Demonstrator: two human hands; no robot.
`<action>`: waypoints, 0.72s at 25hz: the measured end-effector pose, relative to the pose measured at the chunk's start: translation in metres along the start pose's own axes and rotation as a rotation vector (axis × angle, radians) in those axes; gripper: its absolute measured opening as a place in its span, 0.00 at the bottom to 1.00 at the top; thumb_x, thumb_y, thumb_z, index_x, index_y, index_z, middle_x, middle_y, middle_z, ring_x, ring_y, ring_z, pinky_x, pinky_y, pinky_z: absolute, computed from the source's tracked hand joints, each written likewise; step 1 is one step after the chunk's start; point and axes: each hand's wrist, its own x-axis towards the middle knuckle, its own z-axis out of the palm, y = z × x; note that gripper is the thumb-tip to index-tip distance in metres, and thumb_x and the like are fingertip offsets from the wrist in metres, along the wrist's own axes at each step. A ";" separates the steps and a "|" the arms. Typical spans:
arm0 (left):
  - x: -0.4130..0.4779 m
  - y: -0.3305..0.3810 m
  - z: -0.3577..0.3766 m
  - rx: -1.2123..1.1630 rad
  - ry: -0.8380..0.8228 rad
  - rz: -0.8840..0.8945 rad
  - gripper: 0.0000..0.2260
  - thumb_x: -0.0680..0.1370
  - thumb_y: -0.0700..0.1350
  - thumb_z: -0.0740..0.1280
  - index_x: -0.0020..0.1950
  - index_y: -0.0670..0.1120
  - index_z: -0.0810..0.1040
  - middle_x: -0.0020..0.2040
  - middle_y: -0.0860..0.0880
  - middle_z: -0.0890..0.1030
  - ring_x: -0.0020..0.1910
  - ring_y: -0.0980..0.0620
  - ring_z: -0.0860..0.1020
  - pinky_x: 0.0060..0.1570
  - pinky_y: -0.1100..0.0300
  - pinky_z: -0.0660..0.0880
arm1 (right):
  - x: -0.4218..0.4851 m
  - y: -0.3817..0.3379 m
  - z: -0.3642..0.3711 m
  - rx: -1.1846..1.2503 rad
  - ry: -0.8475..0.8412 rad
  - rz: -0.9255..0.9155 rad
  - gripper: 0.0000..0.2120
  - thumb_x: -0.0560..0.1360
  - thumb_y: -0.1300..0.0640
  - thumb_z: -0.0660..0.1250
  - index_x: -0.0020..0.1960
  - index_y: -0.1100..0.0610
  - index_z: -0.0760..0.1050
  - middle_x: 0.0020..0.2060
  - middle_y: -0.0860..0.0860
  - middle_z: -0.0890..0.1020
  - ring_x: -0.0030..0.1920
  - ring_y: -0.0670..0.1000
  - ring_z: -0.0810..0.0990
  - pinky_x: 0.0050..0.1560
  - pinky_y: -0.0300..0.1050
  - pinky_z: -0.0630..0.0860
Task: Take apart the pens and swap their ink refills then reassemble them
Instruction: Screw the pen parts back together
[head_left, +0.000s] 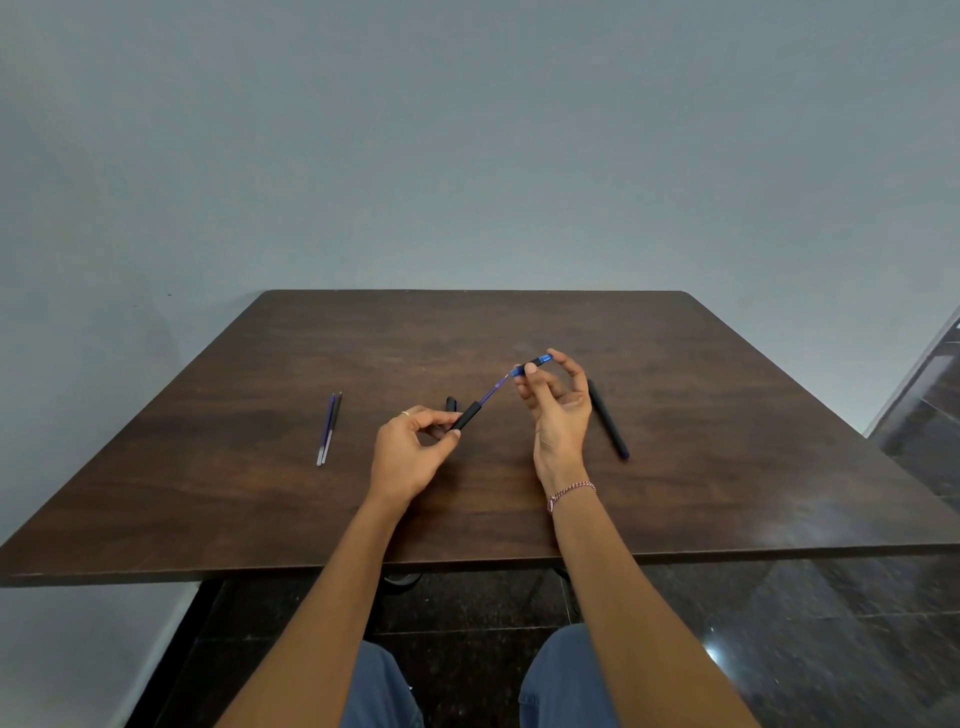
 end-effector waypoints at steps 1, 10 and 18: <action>0.000 0.000 0.000 0.001 -0.002 -0.002 0.10 0.71 0.37 0.73 0.49 0.48 0.84 0.40 0.52 0.81 0.39 0.60 0.78 0.41 0.77 0.70 | 0.000 0.000 0.000 0.000 -0.001 0.002 0.16 0.72 0.66 0.71 0.57 0.54 0.74 0.37 0.53 0.86 0.40 0.48 0.84 0.44 0.39 0.80; 0.000 0.001 0.000 0.003 0.003 -0.015 0.10 0.70 0.37 0.73 0.49 0.48 0.84 0.40 0.53 0.81 0.39 0.58 0.78 0.40 0.76 0.71 | -0.001 0.003 0.003 -0.177 -0.074 -0.013 0.16 0.71 0.65 0.72 0.55 0.51 0.76 0.36 0.51 0.85 0.38 0.46 0.83 0.40 0.37 0.79; 0.000 0.000 -0.002 -0.021 -0.011 -0.035 0.11 0.70 0.36 0.73 0.49 0.50 0.84 0.41 0.53 0.81 0.39 0.61 0.78 0.40 0.75 0.72 | -0.001 0.006 0.002 -0.251 -0.080 -0.025 0.16 0.71 0.63 0.72 0.55 0.50 0.76 0.37 0.51 0.86 0.40 0.45 0.84 0.40 0.36 0.78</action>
